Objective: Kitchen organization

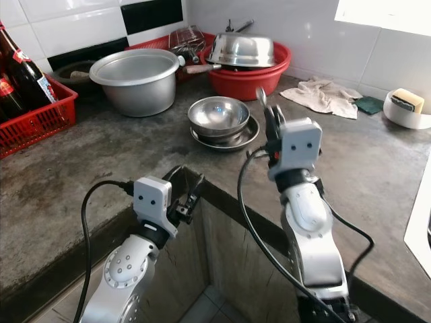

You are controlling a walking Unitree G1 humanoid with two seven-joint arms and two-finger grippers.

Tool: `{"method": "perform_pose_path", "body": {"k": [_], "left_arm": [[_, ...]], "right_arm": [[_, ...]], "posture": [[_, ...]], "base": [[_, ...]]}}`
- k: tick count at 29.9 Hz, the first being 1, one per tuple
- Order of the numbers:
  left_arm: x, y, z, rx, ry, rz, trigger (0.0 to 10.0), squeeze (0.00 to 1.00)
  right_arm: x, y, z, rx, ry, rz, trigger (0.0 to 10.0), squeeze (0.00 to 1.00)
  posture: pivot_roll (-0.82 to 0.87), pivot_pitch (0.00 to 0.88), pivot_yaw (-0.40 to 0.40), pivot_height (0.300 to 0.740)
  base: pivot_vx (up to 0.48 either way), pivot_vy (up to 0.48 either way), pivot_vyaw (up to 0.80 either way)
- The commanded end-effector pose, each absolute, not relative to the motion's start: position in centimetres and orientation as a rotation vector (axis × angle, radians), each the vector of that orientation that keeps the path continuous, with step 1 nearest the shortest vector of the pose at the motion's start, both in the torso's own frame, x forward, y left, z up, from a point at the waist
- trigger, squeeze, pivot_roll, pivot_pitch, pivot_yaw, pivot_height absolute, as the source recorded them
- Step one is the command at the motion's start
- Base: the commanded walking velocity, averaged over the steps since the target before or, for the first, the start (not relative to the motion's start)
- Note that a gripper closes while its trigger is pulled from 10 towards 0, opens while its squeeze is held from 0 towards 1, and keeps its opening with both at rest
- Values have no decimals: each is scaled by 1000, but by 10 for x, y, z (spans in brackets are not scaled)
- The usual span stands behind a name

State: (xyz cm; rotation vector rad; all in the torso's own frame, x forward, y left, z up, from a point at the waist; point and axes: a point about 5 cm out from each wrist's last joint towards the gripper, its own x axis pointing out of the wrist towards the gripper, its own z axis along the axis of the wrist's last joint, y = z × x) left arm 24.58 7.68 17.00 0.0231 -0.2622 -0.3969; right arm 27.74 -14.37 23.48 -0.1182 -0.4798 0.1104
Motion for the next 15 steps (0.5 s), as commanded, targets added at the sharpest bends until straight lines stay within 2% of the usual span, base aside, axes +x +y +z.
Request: {"method": "perform_pose_path", "body": {"k": [1, 10, 15], "left_arm": [[243, 75, 175, 18, -275, -418, 10000, 0], [242, 72, 181, 30, -293, -439, 10000, 0], [243, 73, 177, 36, -276, -434, 10000, 0]], "right_arm": [[269, -144, 243, -153, -515, 115, 0, 0], [262, -147, 238, -162, -460, 101, 0, 0], [264, -143, 234, -142, -432, 90, 0, 0]], "posture": [[76, 26, 13, 740], [72, 13, 15, 740], [73, 6, 14, 740]], "base": [[0, 0, 0], [0, 0, 0], [-262, 0, 0]]}}
